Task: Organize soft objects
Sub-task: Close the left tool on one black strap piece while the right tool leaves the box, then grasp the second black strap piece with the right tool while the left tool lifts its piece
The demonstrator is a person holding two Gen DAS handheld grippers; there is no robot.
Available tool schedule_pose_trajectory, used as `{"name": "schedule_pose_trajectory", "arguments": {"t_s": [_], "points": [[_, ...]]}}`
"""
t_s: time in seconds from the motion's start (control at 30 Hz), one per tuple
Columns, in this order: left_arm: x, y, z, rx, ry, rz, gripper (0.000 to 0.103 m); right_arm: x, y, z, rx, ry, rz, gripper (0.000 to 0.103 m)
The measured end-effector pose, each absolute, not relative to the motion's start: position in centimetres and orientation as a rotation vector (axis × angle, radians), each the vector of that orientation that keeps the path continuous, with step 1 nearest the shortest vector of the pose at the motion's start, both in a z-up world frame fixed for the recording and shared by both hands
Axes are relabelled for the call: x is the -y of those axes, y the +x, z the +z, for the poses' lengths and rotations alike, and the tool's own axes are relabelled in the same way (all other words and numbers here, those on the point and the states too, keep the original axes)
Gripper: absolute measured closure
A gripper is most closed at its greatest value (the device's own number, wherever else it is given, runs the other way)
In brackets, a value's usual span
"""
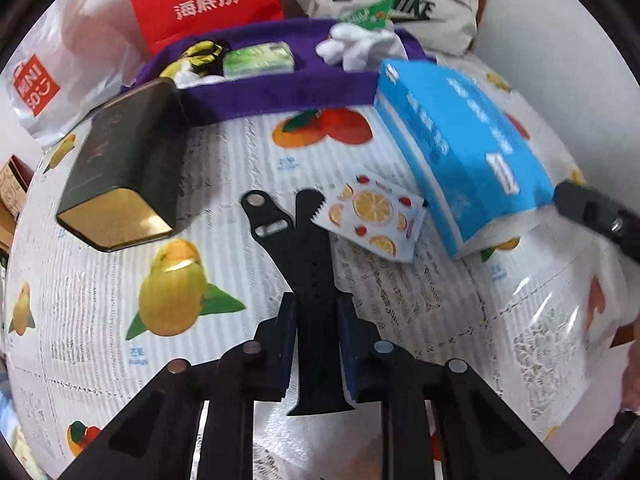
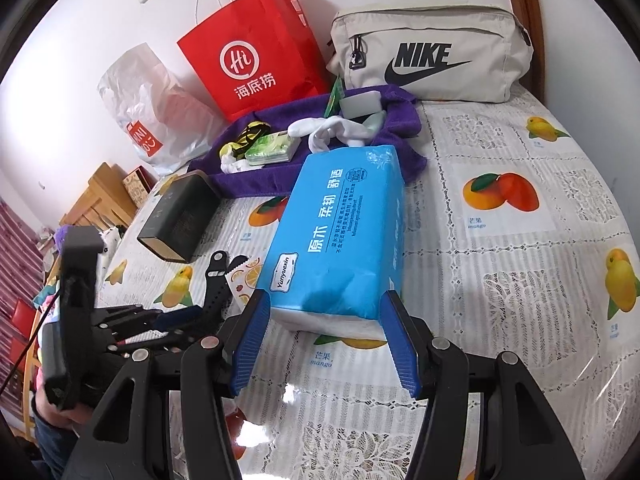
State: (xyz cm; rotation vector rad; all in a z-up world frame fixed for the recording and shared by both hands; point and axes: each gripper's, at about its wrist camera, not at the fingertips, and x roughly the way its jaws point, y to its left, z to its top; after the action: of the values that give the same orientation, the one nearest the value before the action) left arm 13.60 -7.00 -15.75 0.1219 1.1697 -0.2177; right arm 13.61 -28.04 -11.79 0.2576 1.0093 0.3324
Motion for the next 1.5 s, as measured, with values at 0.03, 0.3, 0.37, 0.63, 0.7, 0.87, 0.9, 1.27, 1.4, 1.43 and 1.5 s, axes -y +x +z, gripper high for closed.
{"name": "schedule_pose_trajectory", "arguments": {"t_s": [0.03, 0.3, 0.37, 0.63, 0.7, 0.87, 0.9, 1.27, 1.4, 1.43, 1.5], "points": [[6.7, 13.6, -15.5, -1.165, 0.114, -0.218, 0.084, 27.9, 13.6, -11.7, -1.009, 0.257, 0.335, 0.046], [4.1, 13.5, -14.6, -1.145, 0.033, -0.222, 0.084, 26.3, 13.3, -11.0, -1.001, 0.222, 0.371, 0.046], [3.4, 13.4, -14.4, -1.137, 0.023, -0.218, 0.084, 25.6, 13.1, -10.7, -0.995, 0.205, 0.389, 0.046], [0.7, 12.4, -14.3, -1.124, -0.019, -0.188, 0.084, 21.0, 12.5, -10.6, -0.998, 0.13, 0.491, 0.046], [0.3, 12.1, -14.4, -1.12, -0.023, -0.19, 0.084, 19.7, 12.3, -10.6, -1.0, 0.109, 0.516, 0.046], [-1.5, 11.2, -14.8, -1.112, -0.053, -0.184, 0.084, 16.3, 12.7, -11.8, -1.025, 0.068, 0.571, 0.046], [-2.0, 11.1, -14.9, -1.111, -0.064, -0.18, 0.084, 15.7, 13.0, -12.2, -1.039, 0.06, 0.572, 0.048], [-5.6, 10.9, -15.8, -1.119, -0.141, -0.138, 0.084, 11.8, 15.9, -16.5, -1.125, -0.016, 0.55, 0.053], [-6.3, 11.4, -15.6, -1.113, -0.154, -0.141, 0.084, 11.0, 16.3, -17.1, -1.111, -0.062, 0.529, 0.053], [-6.4, 11.4, -15.6, -1.11, -0.156, -0.138, 0.084, 10.8, 16.4, -17.1, -1.108, -0.07, 0.523, 0.055], [-6.7, 11.6, -15.5, -1.109, -0.17, -0.141, 0.083, 10.6, 16.7, -17.2, -1.094, -0.094, 0.496, 0.069]]}}
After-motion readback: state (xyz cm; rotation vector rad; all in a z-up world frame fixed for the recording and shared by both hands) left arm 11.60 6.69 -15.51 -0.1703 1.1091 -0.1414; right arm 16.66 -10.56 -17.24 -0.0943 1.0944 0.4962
